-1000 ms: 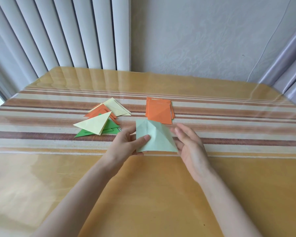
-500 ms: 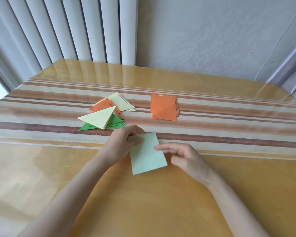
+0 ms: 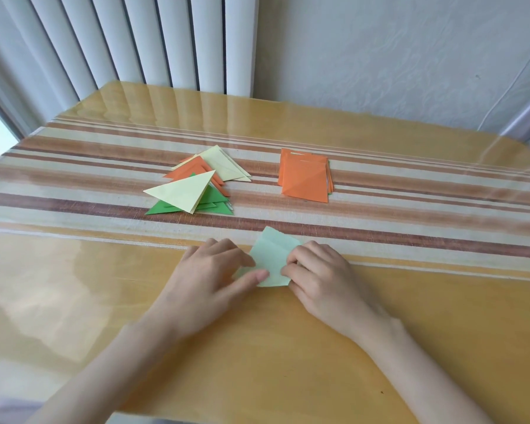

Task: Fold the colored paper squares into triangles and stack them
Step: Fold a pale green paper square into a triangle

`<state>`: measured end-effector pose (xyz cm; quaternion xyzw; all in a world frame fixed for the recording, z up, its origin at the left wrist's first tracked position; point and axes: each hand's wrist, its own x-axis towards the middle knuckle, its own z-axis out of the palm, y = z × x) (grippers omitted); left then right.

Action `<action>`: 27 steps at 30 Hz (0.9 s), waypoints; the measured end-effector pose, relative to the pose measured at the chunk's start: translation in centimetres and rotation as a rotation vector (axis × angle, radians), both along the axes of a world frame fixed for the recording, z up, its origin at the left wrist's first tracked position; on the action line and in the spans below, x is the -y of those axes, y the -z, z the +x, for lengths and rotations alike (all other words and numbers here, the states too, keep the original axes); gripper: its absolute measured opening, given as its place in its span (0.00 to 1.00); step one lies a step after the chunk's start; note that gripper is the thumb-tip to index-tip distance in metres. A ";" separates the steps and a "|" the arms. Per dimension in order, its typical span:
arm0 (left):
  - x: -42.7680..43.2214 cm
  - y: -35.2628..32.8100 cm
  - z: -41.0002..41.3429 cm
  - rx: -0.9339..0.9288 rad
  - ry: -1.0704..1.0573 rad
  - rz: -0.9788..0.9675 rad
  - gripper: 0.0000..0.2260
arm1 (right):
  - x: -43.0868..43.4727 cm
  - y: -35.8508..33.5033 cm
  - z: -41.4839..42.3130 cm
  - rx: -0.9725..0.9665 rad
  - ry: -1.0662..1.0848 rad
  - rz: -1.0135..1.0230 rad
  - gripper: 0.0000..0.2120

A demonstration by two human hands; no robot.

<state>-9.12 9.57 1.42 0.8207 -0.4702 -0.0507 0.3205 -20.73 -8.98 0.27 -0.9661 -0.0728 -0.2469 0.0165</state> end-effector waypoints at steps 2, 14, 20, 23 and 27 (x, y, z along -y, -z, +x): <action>-1.0 0.6 -0.5 0.133 0.016 0.071 0.27 | -1.1 0.0 -0.1 -0.015 0.058 -0.034 0.08; -0.8 2.6 0.6 0.015 -0.220 -0.125 0.16 | -0.8 0.3 0.6 -0.115 0.226 0.649 0.15; 0.6 2.7 -0.2 0.081 -0.395 -0.001 0.21 | -1.9 1.0 3.1 -0.036 0.468 0.480 0.13; 0.7 2.7 -0.3 0.102 -0.436 0.035 0.22 | -2.3 1.4 3.2 0.037 0.508 0.330 0.13; 0.6 2.8 -0.6 0.138 -0.448 0.042 0.19 | -2.3 1.9 2.9 0.050 0.496 0.293 0.14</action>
